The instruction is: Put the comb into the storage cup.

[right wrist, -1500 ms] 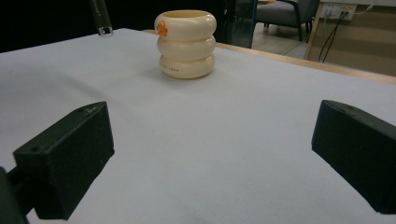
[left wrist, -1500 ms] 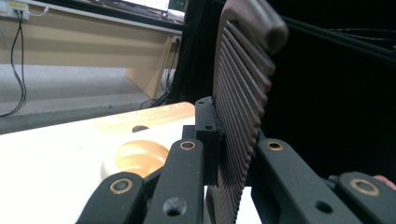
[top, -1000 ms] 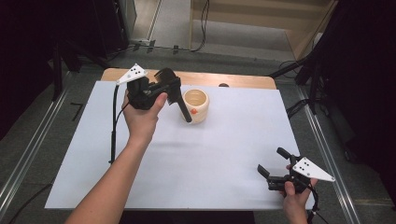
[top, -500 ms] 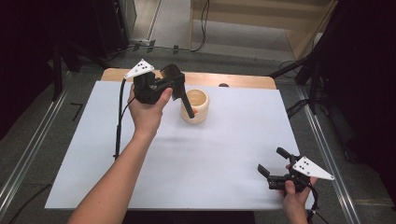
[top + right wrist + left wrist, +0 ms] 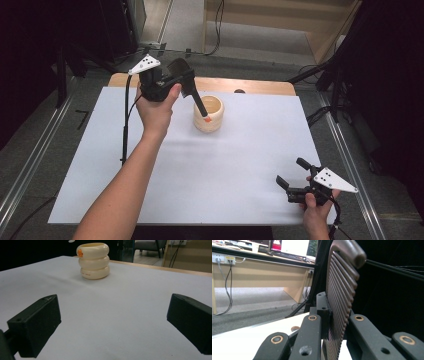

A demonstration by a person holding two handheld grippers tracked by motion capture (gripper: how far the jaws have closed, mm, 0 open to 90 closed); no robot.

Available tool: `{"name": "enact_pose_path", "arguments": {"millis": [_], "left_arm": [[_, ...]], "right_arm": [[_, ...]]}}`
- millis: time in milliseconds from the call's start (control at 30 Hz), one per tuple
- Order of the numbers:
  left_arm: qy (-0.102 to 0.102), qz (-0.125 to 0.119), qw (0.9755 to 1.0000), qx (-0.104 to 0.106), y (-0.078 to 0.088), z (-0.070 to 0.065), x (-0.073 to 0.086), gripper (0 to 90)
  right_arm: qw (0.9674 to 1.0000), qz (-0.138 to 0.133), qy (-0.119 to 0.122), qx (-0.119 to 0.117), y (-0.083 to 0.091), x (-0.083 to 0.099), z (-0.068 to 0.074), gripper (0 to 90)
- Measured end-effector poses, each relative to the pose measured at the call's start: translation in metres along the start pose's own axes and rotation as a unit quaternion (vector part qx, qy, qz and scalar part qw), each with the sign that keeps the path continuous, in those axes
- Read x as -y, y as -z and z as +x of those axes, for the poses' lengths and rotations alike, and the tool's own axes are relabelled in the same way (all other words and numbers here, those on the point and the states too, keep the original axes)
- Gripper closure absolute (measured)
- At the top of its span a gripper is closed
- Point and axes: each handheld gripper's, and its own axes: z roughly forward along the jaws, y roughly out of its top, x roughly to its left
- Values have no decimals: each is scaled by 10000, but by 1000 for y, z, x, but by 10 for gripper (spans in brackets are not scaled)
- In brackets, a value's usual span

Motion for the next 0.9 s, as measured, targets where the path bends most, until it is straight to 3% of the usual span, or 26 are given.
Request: {"name": "enact_pose_path", "arguments": {"millis": [600,900], "left_arm": [[-23,-154,9998,-106,-17,6,-9,846],[-144,-95,9997,-194,-23,6,-6,845]], "right_arm": [[10000,-42,-43,-13,0,1,-2,0],[10000,-55,-78,-25,0,2,-2,0]]}}
